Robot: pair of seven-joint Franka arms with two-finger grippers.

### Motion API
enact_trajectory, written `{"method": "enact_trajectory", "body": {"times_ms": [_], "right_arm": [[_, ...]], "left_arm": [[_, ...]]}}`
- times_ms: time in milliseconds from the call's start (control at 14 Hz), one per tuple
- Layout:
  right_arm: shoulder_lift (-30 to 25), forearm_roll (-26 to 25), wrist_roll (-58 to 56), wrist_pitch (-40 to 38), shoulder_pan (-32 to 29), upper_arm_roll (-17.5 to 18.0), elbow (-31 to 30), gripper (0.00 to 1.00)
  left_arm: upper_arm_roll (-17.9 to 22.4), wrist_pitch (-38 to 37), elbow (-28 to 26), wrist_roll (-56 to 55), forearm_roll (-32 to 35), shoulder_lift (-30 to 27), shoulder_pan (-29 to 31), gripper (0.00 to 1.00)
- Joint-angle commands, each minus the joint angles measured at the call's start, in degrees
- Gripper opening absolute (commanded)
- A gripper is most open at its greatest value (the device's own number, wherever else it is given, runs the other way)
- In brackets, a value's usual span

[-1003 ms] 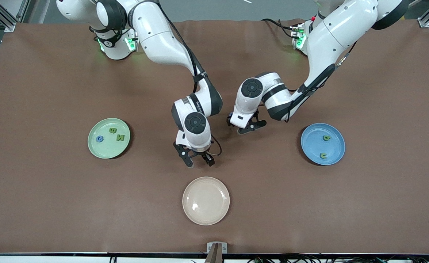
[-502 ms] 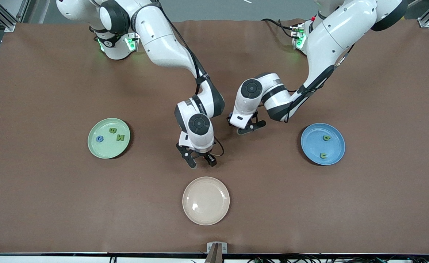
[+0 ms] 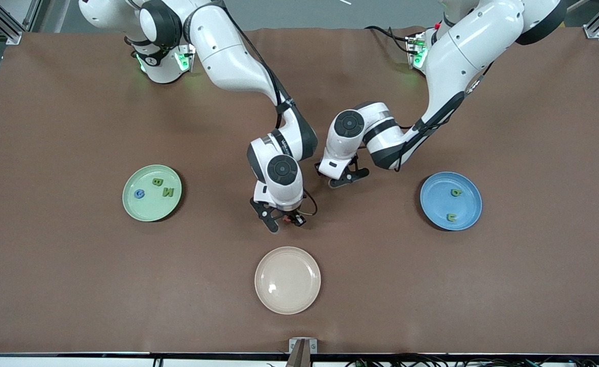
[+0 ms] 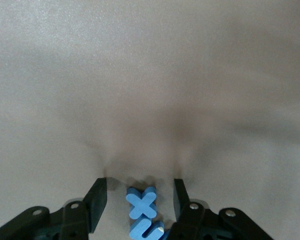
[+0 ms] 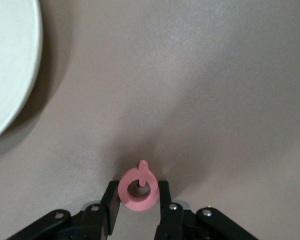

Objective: Sort upper and lower case letters into plates
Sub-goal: 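Grasp the pink Q with the right gripper while the left gripper grasps x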

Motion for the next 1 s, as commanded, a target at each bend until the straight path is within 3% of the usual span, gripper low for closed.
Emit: {"method": "enact_trajectory", "body": {"times_ms": [0, 287, 645, 932], "right_arm": [[0.57, -0.84, 0.83, 0.01, 0.19, 0.22, -0.33, 0.01], [-4.16, -1.98, -11.0, -9.46, -0.95, -1.09, -2.42, 0.0], [-18.13, -1.98, -33.14, -9.75, 1.23, -8.81, -21.38, 0.0], [-28.94, -1.98, -52.65, -3.26, 3.09, -14.88, -38.78, 0.0]], "left_arm": [[0.11, 0.28, 1.13, -1.38, 1.26, 1.1, -0.55, 0.58], [0.11, 0.28, 1.48, -1.38, 1.26, 1.54, -0.55, 0.53], [0.11, 0.28, 1.75, -1.38, 1.26, 1.89, -1.25, 0.52], [0.2, 0.19, 1.66, -1.21, 1.44, 1.89, -1.25, 0.35]]}}
